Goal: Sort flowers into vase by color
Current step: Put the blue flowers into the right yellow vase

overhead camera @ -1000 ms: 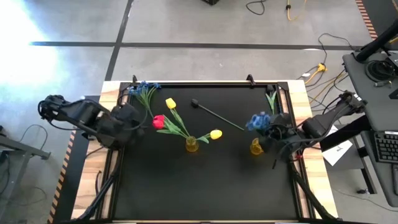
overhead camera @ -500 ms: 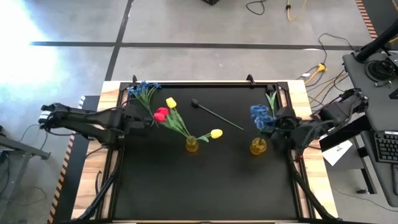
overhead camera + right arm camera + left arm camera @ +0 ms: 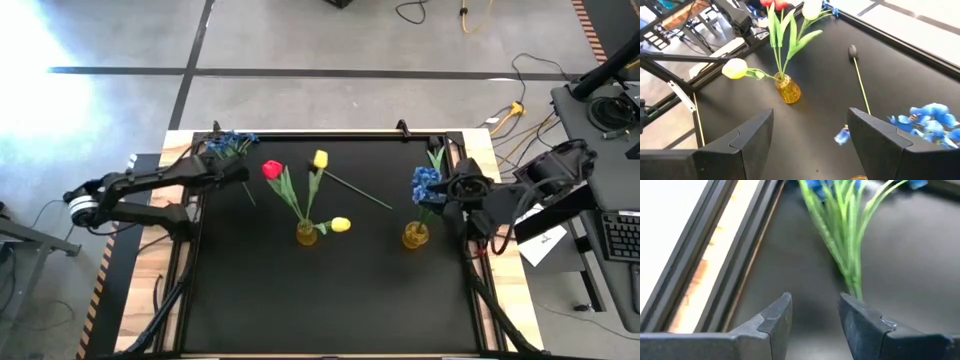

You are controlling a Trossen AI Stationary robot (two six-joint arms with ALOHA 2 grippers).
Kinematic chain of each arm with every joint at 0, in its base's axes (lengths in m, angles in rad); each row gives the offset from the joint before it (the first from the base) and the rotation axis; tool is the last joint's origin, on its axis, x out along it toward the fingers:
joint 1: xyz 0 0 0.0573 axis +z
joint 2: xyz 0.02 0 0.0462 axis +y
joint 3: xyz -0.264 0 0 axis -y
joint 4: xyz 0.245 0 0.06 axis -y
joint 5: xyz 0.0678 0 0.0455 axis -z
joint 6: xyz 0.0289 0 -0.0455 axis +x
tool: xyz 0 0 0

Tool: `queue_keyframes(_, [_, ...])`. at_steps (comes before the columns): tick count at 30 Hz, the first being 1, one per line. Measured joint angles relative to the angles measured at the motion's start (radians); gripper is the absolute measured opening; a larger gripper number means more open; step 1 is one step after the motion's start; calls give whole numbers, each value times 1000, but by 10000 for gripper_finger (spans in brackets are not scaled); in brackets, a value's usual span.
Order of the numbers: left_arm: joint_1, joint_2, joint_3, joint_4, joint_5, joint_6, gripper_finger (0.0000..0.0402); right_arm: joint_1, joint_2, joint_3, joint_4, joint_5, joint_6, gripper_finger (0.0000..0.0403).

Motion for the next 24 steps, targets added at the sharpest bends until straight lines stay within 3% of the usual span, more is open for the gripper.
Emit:
queue_keyframes(6, [48, 69, -15, 38, -34, 21, 148, 0, 54, 16, 0, -3, 0, 245])
queue_keyframes(11, [119, 178, -13, 157, 11, 4, 148, 0, 85, 16, 0, -3, -3, 245])
queue_keyframes(18, [160, 332, 95, 194, 9, 91, 148, 0, 109, 16, 1, -8, 50, 242])
queue_keyframes(24, [164, 387, 134, 202, 0, 86, 148, 4, 136, 16, 1, -36, 71, 241])
